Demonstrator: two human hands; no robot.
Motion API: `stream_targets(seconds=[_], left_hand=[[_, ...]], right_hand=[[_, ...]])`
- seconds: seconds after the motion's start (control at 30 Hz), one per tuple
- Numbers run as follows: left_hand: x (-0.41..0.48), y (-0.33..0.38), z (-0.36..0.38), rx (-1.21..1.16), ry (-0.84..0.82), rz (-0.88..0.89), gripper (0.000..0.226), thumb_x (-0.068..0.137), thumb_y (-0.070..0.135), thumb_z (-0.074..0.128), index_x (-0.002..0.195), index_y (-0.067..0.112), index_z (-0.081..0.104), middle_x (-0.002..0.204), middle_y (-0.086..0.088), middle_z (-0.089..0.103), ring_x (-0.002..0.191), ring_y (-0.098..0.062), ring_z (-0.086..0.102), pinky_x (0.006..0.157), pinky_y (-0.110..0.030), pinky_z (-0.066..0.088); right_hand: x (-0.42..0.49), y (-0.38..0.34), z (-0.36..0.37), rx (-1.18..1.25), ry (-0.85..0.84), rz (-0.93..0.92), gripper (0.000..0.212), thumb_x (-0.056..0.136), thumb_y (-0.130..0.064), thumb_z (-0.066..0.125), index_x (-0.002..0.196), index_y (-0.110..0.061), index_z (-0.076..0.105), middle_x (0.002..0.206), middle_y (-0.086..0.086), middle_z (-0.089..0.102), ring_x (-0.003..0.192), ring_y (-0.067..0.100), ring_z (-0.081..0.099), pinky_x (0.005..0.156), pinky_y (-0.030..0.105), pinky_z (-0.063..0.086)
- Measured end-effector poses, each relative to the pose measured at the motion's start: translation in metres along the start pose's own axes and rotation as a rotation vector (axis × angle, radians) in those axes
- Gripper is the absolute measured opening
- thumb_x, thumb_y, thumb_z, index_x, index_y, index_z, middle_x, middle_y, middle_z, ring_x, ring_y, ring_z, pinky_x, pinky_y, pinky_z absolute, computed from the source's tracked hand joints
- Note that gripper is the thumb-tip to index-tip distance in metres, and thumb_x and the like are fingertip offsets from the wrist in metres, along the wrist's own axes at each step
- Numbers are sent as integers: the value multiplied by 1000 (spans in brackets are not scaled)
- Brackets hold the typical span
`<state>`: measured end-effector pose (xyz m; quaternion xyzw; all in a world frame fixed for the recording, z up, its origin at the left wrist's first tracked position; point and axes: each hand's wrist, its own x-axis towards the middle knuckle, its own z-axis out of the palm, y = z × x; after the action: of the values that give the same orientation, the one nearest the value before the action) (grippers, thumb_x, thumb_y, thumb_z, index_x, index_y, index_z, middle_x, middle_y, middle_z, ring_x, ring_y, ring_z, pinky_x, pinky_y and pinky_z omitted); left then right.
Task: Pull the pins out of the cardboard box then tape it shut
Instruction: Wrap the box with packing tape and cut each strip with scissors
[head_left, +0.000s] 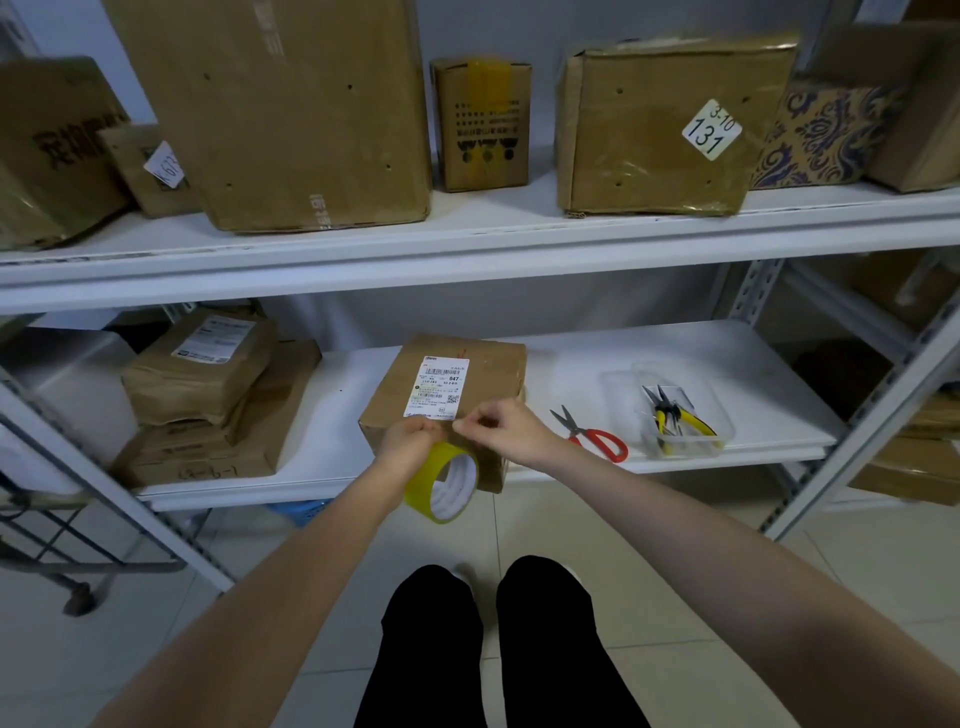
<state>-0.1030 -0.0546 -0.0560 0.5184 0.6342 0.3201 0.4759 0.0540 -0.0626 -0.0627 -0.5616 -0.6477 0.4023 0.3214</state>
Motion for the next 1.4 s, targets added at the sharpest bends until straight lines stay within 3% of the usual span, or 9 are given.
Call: stream_targets(seconds=[0.1, 0.33, 0.47, 0.6, 0.73, 0.93, 1.13, 1.27, 1.4], left_hand=[[-3, 3, 5, 6, -32, 24, 22, 90, 5, 54, 70, 15, 56, 88, -5, 58, 91, -18, 50, 71, -20, 39], [-11, -5, 10, 50, -69, 54, 11, 90, 11, 59, 91, 16, 68, 106, -5, 64, 108, -22, 57, 96, -30, 42], [-18, 0, 9, -51, -119, 8, 56, 86, 11, 65, 138, 20, 46, 129, 2, 54, 117, -20, 54, 95, -30, 45], [-22, 6, 7, 179, -286, -87, 22, 85, 30, 67, 105, 23, 62, 109, 0, 62, 102, -18, 56, 83, -33, 46], [-20, 12, 18, 117, -303, -109, 19, 83, 29, 71, 79, 16, 58, 86, -4, 60, 78, -17, 56, 71, -29, 47], [-20, 9, 26, 193, -182, -54, 33, 87, 19, 67, 118, 11, 60, 118, -5, 61, 105, -22, 56, 87, -29, 44], [-15, 4, 20, 241, -181, -159, 47, 86, 28, 68, 127, 8, 55, 128, -10, 56, 118, -27, 53, 85, -28, 40], [-8, 4, 16, 300, -124, -82, 13, 83, 24, 71, 89, 18, 61, 107, -5, 58, 106, -22, 55, 86, -31, 43], [4, 0, 13, 231, -70, -43, 17, 80, 11, 69, 71, 23, 60, 99, 0, 59, 105, -20, 55, 83, -24, 40]], right_hand=[[-1, 0, 7, -21, 52, -41, 13, 84, -17, 72, 79, -5, 73, 69, -7, 65, 62, 2, 56, 65, 19, 45], [-11, 12, 12, -113, 172, 48, 19, 89, -17, 64, 80, -3, 72, 71, 8, 63, 67, 16, 53, 55, 22, 37], [-15, 27, 7, -93, 258, 130, 17, 89, -17, 65, 81, -3, 71, 69, -1, 60, 72, 15, 54, 64, 23, 36], [-20, 35, -4, -83, 306, 133, 16, 88, -15, 66, 77, -5, 71, 75, 8, 68, 75, 19, 59, 67, 28, 44], [-21, 32, -11, -182, 281, 130, 21, 90, -14, 62, 71, -8, 62, 71, 8, 61, 70, 19, 54, 64, 28, 39], [-20, 33, -24, -242, 303, 198, 24, 93, -14, 59, 80, 5, 66, 72, 12, 62, 70, 21, 53, 63, 26, 39], [-18, 31, -24, -336, 227, 157, 18, 95, -16, 57, 82, -5, 64, 79, 5, 61, 74, 17, 53, 65, 23, 37], [-7, 23, -24, -358, 249, 85, 21, 94, -18, 57, 76, -7, 60, 81, 10, 65, 73, 21, 54, 64, 30, 42], [12, 11, -24, -304, 238, 48, 15, 91, -19, 60, 82, -8, 65, 85, 13, 69, 75, 21, 56, 68, 31, 43]])
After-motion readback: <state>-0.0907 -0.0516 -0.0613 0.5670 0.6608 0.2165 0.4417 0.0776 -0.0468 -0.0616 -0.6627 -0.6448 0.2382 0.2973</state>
